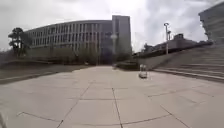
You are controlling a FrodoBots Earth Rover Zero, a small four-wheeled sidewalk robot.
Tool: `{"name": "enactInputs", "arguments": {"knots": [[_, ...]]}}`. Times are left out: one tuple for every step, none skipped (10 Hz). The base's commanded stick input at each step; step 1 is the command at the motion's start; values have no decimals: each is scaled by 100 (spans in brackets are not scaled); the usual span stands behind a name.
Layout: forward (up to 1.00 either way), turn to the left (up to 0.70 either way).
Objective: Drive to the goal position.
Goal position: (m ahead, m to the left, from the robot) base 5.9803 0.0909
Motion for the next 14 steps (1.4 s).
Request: {"name": "enactInputs", "arguments": {"knots": [[70, 0], [70, 0], [70, 0], [70, 0], [70, 0], [70, 0], [70, 0], [70, 0], [70, 0], [70, 0], [70, 0], [70, 0], [70, 0], [70, 0]]}}
